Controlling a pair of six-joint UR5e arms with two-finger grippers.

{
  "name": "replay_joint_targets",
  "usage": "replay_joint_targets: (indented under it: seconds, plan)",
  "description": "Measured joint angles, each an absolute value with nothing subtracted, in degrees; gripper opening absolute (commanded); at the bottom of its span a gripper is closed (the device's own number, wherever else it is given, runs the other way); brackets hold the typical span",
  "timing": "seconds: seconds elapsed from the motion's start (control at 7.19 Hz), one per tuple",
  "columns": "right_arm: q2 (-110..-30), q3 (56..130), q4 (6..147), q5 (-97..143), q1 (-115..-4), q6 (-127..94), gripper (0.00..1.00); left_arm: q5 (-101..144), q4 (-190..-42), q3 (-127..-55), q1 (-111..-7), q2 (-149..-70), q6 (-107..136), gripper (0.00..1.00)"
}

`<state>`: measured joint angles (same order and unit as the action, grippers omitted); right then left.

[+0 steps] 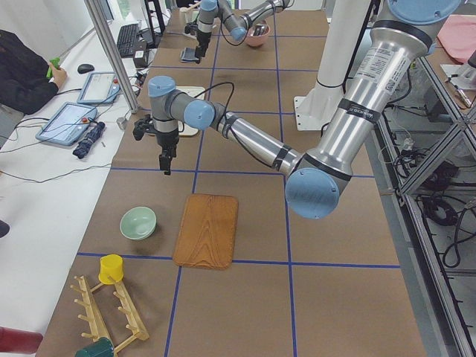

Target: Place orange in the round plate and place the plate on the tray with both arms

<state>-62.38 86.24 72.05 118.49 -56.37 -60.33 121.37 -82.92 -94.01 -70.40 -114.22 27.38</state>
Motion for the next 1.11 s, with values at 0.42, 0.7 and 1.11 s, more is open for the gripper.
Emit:
replay_joint_targets:
  seconds: [0.42, 0.7, 1.11]
  plan:
    - [-74.19, 92.58, 81.64, 123.21, -66.14, -33.81, 1.00, 121.47, -83.19, -93.97, -72.72, -111.61, 20.04, 0.98]
    - [-79.56, 95.25, 86.74, 127.11, -72.38, -20.11, 1.00, 121.95, -84.00, -93.90, -78.39, -106.07, 6.46, 0.98]
    - [-83.47, 95.44, 94.85, 132.25, -82.52, 0.16, 1.00, 127.92, -84.57, -91.41, -87.54, -99.81, -0.69, 0.98]
